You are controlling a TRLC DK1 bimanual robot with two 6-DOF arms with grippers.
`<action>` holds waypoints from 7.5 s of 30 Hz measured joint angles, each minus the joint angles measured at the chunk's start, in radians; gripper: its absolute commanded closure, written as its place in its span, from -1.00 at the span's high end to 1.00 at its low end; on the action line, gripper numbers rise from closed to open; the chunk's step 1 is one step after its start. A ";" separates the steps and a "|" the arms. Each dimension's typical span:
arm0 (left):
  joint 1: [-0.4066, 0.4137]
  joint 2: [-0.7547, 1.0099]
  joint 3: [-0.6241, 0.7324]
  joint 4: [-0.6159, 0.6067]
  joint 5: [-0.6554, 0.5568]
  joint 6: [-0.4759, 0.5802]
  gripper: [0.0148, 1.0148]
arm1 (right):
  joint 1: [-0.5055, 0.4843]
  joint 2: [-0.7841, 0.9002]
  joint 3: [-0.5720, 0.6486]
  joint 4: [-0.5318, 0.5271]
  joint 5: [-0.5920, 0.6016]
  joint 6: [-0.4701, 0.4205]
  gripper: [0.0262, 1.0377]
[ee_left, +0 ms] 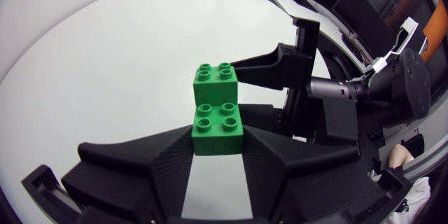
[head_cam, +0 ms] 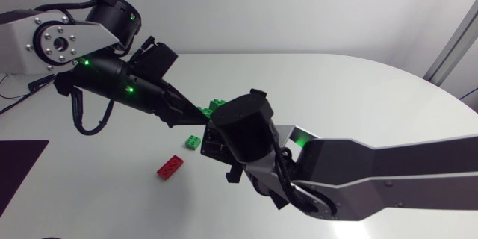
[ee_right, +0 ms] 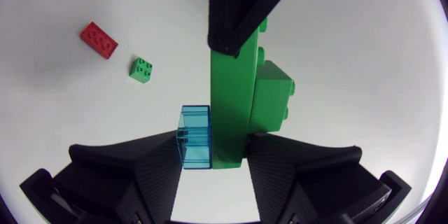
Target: Separate the duplo bricks
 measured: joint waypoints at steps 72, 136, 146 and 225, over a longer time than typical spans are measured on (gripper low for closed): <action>0.164 -0.021 -0.082 0.539 0.178 -0.528 -0.35 | -0.350 -0.045 0.394 -0.437 -0.671 0.970 0.64; 0.180 -0.068 -0.084 0.448 0.291 -0.520 -0.34 | -0.296 -0.111 0.196 -0.249 -0.479 0.714 -0.59; 0.245 -0.098 -0.089 0.449 0.291 -0.457 -0.33 | -0.497 -0.125 0.066 -0.125 -0.548 0.771 -0.59; 0.105 -0.139 -0.172 0.295 0.149 -0.139 -0.32 | -0.564 -0.340 0.112 -0.432 -0.848 0.821 0.41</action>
